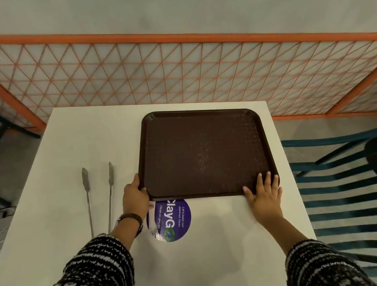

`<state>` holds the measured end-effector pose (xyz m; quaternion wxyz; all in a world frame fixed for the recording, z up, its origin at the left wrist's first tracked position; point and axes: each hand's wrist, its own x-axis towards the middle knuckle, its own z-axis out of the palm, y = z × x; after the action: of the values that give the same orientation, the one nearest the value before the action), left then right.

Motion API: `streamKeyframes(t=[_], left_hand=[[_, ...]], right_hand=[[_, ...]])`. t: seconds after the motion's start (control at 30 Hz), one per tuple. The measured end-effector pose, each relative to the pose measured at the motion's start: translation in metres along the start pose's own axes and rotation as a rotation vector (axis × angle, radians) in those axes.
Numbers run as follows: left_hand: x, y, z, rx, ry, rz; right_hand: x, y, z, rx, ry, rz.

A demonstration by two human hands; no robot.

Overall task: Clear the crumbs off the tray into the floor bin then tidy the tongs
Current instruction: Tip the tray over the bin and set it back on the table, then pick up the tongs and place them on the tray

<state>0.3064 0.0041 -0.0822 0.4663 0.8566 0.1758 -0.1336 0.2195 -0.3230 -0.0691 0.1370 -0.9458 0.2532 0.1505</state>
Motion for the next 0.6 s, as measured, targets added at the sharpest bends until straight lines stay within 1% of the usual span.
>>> streamKeyframes(t=[0.27,0.33,0.4,0.43,0.5,0.57,0.6], left_hand=[[0.003,0.007,0.0,-0.02,-0.021,-0.033],[-0.007,0.019,-0.006,-0.103,-0.026,-0.096],[-0.025,0.031,-0.016,-0.261,-0.029,-0.211],[-0.037,0.036,-0.023,-0.322,-0.034,-0.245],[-0.066,0.034,-0.045,-0.355,-0.048,-0.213],[-0.098,0.022,-0.074,-0.375,-0.046,-0.155],[-0.113,0.012,-0.089,-0.383,-0.031,-0.132]], right_hand=[[0.006,-0.004,-0.006,-0.065,-0.017,0.031],[0.005,-0.008,-0.009,-0.079,-0.01,0.044],[-0.003,-0.016,-0.012,-0.076,0.029,0.033],[-0.011,-0.023,-0.012,-0.056,0.059,0.004],[-0.033,-0.042,-0.005,0.0,0.116,-0.128],[-0.062,-0.067,0.009,0.018,0.144,-0.344],[-0.077,-0.081,0.016,0.025,0.13,-0.468]])
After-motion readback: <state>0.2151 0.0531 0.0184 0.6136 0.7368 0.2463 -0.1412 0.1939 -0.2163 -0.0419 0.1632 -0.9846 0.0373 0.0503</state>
